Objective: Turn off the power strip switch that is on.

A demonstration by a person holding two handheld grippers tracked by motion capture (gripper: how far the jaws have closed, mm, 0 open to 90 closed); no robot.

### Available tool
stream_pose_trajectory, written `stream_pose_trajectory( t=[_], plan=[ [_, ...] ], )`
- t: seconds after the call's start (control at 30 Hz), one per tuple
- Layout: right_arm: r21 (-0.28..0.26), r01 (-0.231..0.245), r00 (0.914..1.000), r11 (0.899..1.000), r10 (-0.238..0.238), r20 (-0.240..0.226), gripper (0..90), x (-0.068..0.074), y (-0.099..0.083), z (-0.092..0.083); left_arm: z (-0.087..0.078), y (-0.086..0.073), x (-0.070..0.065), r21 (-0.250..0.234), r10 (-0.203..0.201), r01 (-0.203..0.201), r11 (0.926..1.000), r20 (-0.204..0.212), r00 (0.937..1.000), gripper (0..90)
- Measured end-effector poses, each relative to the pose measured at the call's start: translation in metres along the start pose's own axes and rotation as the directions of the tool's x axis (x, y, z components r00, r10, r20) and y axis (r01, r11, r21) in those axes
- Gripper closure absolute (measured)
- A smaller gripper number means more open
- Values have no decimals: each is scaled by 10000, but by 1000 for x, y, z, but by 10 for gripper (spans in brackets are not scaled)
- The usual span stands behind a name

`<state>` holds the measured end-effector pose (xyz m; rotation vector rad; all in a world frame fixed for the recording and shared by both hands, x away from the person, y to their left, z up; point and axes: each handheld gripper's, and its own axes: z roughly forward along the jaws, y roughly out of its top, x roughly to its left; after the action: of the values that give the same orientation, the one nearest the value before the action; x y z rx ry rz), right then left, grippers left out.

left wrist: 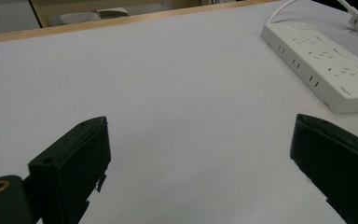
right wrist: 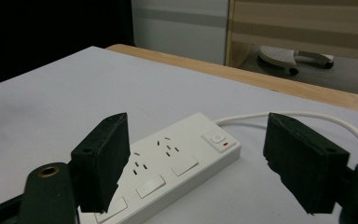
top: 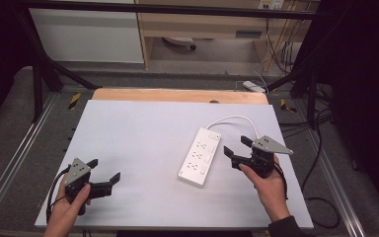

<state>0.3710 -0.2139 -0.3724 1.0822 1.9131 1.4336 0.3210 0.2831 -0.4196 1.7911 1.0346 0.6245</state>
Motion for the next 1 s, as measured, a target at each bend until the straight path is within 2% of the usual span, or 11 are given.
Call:
stream_pose_trajectory(
  t=[0.63,1.0],
  plan=[
    [-155,430,9986,9990,-434,-295,407,13,5,12,1,0,0,71,13,-13,10000,0,10000,49],
    [-126,439,9971,9990,-446,-610,478,17,4,17,0,0,0,52,27,-27,10000,7,10000,49]
  ],
)
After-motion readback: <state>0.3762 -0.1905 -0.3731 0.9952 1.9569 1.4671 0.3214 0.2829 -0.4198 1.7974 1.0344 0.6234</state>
